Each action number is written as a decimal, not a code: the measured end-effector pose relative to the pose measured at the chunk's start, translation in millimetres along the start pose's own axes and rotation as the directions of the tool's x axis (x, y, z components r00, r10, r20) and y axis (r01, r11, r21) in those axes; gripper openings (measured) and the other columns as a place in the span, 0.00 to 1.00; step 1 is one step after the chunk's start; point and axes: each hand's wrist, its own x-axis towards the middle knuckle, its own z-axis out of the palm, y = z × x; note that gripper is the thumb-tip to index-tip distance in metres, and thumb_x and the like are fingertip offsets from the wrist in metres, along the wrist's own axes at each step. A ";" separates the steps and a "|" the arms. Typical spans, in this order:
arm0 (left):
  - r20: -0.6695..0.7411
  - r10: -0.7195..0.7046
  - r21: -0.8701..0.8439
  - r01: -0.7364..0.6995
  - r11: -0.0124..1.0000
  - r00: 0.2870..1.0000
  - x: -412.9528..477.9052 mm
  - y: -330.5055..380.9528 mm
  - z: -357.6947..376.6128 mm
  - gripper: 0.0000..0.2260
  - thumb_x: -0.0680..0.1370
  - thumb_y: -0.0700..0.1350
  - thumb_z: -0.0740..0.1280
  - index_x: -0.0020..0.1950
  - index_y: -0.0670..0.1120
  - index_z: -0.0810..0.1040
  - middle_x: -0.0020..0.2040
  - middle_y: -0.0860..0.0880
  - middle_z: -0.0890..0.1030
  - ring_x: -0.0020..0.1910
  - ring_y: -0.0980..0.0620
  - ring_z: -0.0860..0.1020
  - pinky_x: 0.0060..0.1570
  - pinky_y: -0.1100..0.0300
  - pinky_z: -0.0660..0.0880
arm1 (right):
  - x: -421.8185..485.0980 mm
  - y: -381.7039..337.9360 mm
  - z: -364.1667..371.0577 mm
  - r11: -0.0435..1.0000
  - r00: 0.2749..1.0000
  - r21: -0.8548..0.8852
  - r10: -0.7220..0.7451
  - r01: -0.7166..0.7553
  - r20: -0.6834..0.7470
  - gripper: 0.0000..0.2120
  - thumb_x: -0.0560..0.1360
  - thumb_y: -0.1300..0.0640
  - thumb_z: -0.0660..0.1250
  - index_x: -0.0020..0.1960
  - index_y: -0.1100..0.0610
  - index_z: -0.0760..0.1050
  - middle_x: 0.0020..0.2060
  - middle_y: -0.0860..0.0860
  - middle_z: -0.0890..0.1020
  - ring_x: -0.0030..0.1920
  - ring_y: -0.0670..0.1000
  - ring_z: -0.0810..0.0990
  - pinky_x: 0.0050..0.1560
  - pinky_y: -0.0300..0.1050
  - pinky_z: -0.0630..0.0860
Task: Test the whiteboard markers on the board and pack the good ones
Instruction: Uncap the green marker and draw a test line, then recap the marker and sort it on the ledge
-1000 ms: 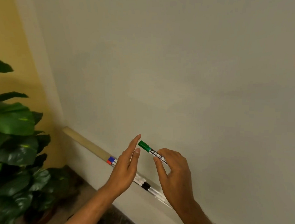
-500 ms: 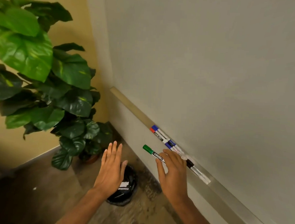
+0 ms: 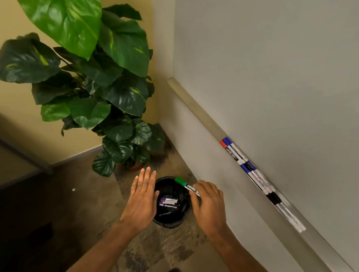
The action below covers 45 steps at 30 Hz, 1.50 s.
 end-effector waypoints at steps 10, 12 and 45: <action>-0.005 -0.061 -0.029 0.061 0.998 0.998 0.3 -25.4 10.7 0.28 0.85 0.56 0.43 0.83 0.47 0.42 0.82 0.49 0.37 0.79 0.56 0.29 0.77 0.57 0.31 | 36.1 -2.7 54.5 0.995 0.997 -0.096 0.032 -0.024 0.075 0.21 0.79 0.42 0.59 0.61 0.55 0.79 0.57 0.51 0.82 0.60 0.54 0.78 0.56 0.54 0.75; 0.000 -0.060 -0.016 0.060 0.998 0.998 -0.1 -26.1 11.7 0.29 0.85 0.57 0.42 0.83 0.47 0.42 0.83 0.48 0.38 0.79 0.55 0.30 0.77 0.57 0.31 | 30.7 -1.9 51.7 0.997 0.998 -0.066 0.036 -0.033 0.054 0.20 0.80 0.43 0.60 0.60 0.55 0.80 0.58 0.51 0.82 0.60 0.54 0.78 0.56 0.53 0.74; -0.072 0.476 0.043 -0.474 0.879 0.876 -25.0 272.8 -29.3 0.34 0.86 0.64 0.45 0.82 0.47 0.34 0.82 0.47 0.31 0.80 0.51 0.31 0.80 0.51 0.34 | -103.0 61.9 -215.6 0.946 0.910 -0.141 0.231 -0.293 -0.344 0.30 0.81 0.35 0.53 0.75 0.52 0.64 0.78 0.54 0.63 0.79 0.55 0.55 0.76 0.58 0.55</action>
